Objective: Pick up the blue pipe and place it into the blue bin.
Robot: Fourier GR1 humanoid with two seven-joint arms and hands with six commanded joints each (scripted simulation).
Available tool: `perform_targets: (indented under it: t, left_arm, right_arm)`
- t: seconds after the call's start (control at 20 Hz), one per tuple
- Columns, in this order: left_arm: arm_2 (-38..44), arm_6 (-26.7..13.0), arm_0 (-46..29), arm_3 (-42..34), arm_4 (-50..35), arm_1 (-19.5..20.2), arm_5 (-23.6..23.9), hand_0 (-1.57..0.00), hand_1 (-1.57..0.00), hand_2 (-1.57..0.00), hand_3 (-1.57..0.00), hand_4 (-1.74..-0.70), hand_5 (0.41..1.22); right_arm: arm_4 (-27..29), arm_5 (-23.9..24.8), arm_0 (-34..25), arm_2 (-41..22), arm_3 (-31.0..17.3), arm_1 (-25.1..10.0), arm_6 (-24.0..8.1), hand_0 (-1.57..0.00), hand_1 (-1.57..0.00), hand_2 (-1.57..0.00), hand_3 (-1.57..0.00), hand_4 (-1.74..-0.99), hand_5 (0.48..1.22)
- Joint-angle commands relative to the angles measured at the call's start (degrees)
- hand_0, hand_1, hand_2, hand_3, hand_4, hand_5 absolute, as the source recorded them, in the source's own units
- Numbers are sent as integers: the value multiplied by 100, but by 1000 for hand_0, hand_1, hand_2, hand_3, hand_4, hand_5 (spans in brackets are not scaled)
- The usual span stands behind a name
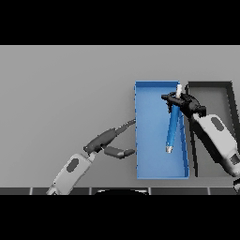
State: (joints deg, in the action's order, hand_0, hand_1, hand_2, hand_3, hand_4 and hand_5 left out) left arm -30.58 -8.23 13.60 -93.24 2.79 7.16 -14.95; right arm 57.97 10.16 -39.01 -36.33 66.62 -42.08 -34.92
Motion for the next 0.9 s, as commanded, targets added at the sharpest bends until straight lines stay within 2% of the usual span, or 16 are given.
perform_targets:
  t: [0.0,0.05,0.1,0.2,0.35,0.5,0.55,0.6,0.65,0.7,0.85]
  left_arm:
    - [9,114,-42,61,1,17,-14,1,1,1,1,-880,497]
    - [8,120,-30,70,-14,9,-31,1,1,1,1,-881,497]
    - [0,173,-51,78,-12,20,-44,1,1,1,1,-881,496]
    - [-31,194,-66,75,45,14,-16,1,1,1,1,-879,493]
    - [12,221,-70,49,27,34,12,1,1,1,1,-878,488]
    - [58,139,-5,52,-30,37,-11,1,1,1,1,-878,480]
    - [38,128,-32,26,-38,48,-31,1,1,1,1,-878,478]
    - [54,203,-90,34,-29,95,-30,1,1,1,1,-881,476]
    - [6,159,-79,34,8,57,-23,1,1,1,1,-881,474]
    - [-40,150,-95,108,60,4,1,1,1,1,1,-882,474]
    - [13,138,-72,48,45,35,33,1,1,1,1,-885,476]
  right_arm:
    - [269,-54,-111,-227,-69,-80,-2,-643,-619,-595,-393,-1334,1135]
    - [410,-317,-199,-456,-33,-212,-2,-514,-495,-476,-314,-1296,1152]
    - [461,-430,-306,-699,-14,-271,-2,-411,-396,-380,-251,-1264,1108]
    - [76,-662,-420,-976,32,-348,-2,-263,-253,-243,-160,-1202,1013]
    - [-255,-764,-495,-1145,22,-417,80,-134,-129,-124,-82,-1150,914]
    - [-473,-900,-541,-1249,-82,-428,185,-68,-66,-63,-41,-1131,829]
    - [-517,-899,-553,-1276,-91,-392,224,-194,-91,-54,-33,-1131,809]
    - [-509,-847,-535,-1270,-86,-375,245,-377,-184,-82,-26,-1144,792]
    - [-519,-824,-556,-1276,-138,-325,236,-301,-147,-65,-21,-1152,778]
    - [-488,-917,-514,-1256,-45,-419,296,-241,-117,-52,-16,-1153,777]
    - [-336,-994,-489,-1195,-78,-356,301,-123,-60,-26,-8,-1154,809]
